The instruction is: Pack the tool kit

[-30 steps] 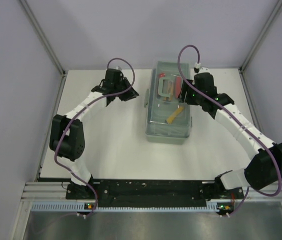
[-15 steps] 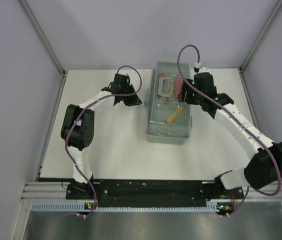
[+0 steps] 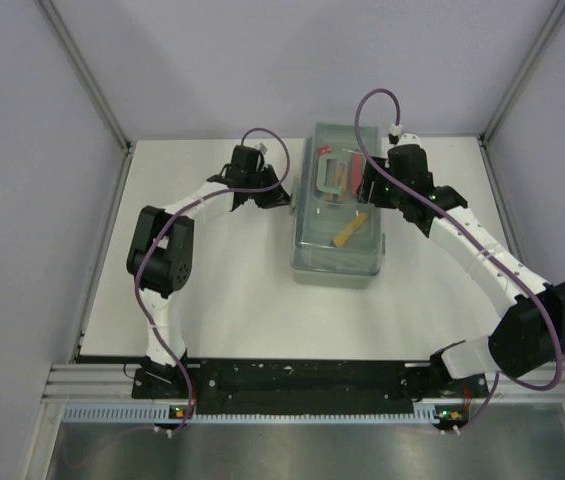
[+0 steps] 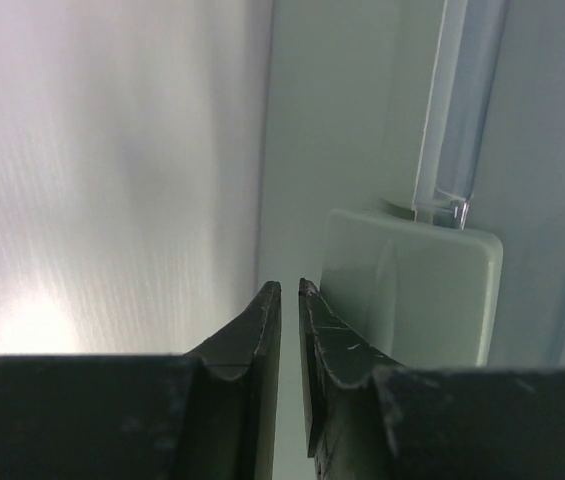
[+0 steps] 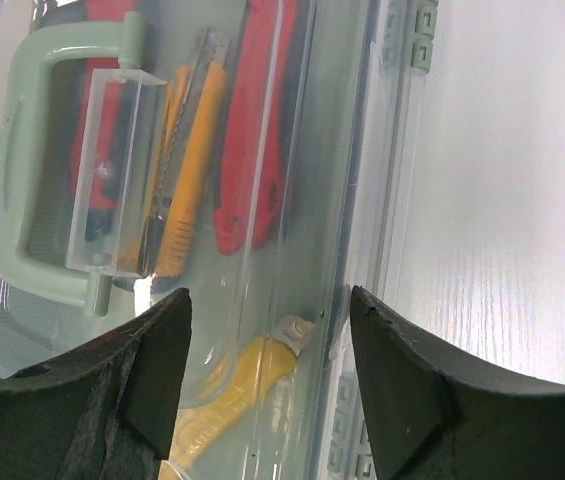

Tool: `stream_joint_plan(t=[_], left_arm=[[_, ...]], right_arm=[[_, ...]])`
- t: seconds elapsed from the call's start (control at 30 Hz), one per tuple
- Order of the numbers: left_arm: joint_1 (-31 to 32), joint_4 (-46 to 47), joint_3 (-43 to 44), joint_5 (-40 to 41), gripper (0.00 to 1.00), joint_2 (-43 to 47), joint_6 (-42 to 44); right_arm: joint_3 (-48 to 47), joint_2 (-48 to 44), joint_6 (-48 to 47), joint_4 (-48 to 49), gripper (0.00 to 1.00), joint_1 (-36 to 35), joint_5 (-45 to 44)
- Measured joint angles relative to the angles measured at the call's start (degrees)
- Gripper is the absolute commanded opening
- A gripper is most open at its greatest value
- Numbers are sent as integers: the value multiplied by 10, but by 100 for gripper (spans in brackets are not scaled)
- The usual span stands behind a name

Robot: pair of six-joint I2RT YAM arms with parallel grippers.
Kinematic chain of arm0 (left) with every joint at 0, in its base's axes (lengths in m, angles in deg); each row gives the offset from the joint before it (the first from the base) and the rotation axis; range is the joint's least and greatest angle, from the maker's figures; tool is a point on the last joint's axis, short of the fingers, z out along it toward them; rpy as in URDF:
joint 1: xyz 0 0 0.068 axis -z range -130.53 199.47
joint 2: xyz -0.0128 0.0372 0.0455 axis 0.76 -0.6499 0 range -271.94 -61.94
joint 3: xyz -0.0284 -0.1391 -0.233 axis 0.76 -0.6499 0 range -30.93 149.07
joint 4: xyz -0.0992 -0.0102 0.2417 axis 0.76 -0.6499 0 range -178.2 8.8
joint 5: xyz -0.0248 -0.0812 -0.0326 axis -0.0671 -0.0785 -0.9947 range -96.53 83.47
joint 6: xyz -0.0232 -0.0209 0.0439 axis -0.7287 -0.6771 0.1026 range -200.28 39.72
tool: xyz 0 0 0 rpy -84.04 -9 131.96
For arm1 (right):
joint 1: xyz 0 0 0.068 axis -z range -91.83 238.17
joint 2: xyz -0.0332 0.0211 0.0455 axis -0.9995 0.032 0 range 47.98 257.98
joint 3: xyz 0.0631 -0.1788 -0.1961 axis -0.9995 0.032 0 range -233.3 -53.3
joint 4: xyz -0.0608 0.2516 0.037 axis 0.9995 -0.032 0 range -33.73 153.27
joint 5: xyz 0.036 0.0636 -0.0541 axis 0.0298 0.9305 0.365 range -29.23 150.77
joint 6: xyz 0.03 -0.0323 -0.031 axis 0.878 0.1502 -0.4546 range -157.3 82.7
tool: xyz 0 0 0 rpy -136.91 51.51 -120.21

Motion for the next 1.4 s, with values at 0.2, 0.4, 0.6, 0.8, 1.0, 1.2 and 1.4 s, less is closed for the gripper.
stream_joint_plan(t=[0.2,0.4,0.6,0.8,1.0,1.2,1.4], left_arm=[[-3,46,-13,-35,16,-15,0],[-5,104,-43,-65,16,-17,-3],[-6,146,-64,-78,13,-17,-7],[-6,165,-68,-81,11,-17,1],[5,167,-68,-66,9,-17,33],[17,166,-65,-40,8,-16,71],[24,146,-55,-9,11,-16,77]], right_arm=[[0,1,0,1,62,0,0],[0,1,0,2,61,0,0],[0,1,0,3,61,0,-1],[0,2,0,4,61,0,-1],[0,4,0,6,61,0,-2],[0,5,0,8,61,0,-2],[0,5,0,9,62,0,-3]])
